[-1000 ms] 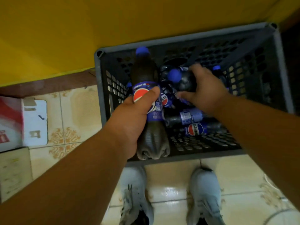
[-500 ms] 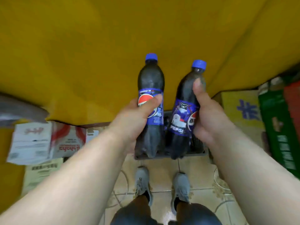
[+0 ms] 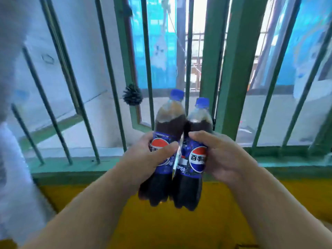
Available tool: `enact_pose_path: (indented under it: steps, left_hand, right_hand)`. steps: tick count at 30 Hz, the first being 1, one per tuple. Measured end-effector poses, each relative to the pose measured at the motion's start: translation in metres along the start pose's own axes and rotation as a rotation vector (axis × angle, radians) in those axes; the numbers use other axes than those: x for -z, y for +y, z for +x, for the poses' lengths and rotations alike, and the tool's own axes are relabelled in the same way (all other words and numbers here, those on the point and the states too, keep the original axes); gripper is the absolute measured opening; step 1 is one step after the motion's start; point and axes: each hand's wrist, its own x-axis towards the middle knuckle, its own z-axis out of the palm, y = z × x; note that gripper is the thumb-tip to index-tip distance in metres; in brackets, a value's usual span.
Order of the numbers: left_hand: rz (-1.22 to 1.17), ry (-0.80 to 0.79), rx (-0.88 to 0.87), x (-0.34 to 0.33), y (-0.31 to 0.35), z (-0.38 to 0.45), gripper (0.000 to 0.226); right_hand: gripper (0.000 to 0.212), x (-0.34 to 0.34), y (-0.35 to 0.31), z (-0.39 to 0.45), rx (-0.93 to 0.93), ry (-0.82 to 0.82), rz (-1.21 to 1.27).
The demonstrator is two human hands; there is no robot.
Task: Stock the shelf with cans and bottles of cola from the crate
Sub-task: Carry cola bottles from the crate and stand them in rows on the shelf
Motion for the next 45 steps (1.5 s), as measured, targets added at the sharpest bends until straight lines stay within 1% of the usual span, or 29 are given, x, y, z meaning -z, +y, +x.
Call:
enact_pose_path:
  steps: [3, 6, 8, 12, 14, 16, 19, 22, 24, 27, 30, 32, 35, 37, 38, 40, 42, 45]
  left_hand:
    - [0.001, 0.117, -0.149, 0.021, 0.049, 0.002, 0.045]
    - [-0.016, 0.220, -0.257, 0.033, 0.093, -0.003, 0.044]
    - [0.013, 0.315, -0.309, 0.035, 0.114, -0.010, 0.050]
    - [-0.038, 0.461, -0.338, 0.036, 0.141, -0.031, 0.070]
    - [-0.035, 0.531, -0.350, 0.032, 0.149, -0.047, 0.069]
    - [0.026, 0.606, -0.368, 0.028, 0.158, -0.064, 0.064]
    - [0.073, 0.668, -0.376, 0.018, 0.172, -0.094, 0.057]
    - [0.076, 0.763, -0.329, -0.002, 0.183, -0.129, 0.051]
    - [0.072, 0.868, -0.308, -0.014, 0.182, -0.159, 0.050]
    - [0.117, 1.041, -0.251, -0.018, 0.181, -0.215, 0.060]
    - [0.129, 1.181, -0.250, -0.022, 0.195, -0.277, 0.060]
    - [0.157, 1.266, -0.237, -0.028, 0.207, -0.315, 0.059]
    - [0.213, 1.377, -0.227, -0.041, 0.220, -0.372, 0.049]
    - [0.272, 1.470, -0.226, -0.050, 0.228, -0.410, 0.038]
    - [0.307, 1.523, -0.224, -0.054, 0.232, -0.430, 0.038]
    - [0.378, 1.598, -0.212, -0.063, 0.242, -0.470, 0.052]
    - [0.432, 1.668, -0.201, -0.071, 0.249, -0.517, 0.064]
    - [0.500, 1.773, -0.182, -0.080, 0.254, -0.601, 0.067]
  right_hand:
    - [0.048, -0.046, -0.044, 0.001, 0.243, -0.027, -0.041]
    - [0.051, -0.081, -0.077, 0.000, 0.432, -0.054, -0.029]
    - [0.055, -0.098, -0.092, -0.004, 0.523, -0.060, -0.091]
    - [0.049, -0.119, -0.106, -0.009, 0.673, -0.036, -0.273]
    - [0.057, -0.128, -0.109, -0.015, 0.727, -0.043, -0.340]
    - [0.059, -0.135, -0.111, -0.022, 0.765, -0.044, -0.344]
    - [0.055, -0.142, -0.114, -0.040, 0.772, -0.080, -0.332]
    - [0.054, -0.145, -0.111, -0.059, 0.759, -0.167, -0.321]
    - [0.051, -0.153, -0.103, -0.075, 0.730, -0.288, -0.299]
    - [0.036, -0.175, -0.086, -0.110, 0.650, -0.473, -0.244]
    - [0.044, -0.206, -0.076, -0.155, 0.570, -0.622, -0.175]
    - [0.045, -0.227, -0.073, -0.189, 0.534, -0.709, -0.134]
    - [0.031, -0.251, -0.067, -0.243, 0.486, -0.825, -0.087]
    - [0.028, -0.265, -0.064, -0.279, 0.474, -0.880, -0.078]
    - [0.031, -0.273, -0.062, -0.299, 0.477, -0.910, -0.083]
    - [0.037, -0.290, -0.057, -0.339, 0.479, -0.970, -0.082]
    - [0.038, -0.308, -0.048, -0.383, 0.486, -1.011, -0.070]
    - [0.035, -0.336, -0.027, -0.459, 0.474, -1.059, -0.036]
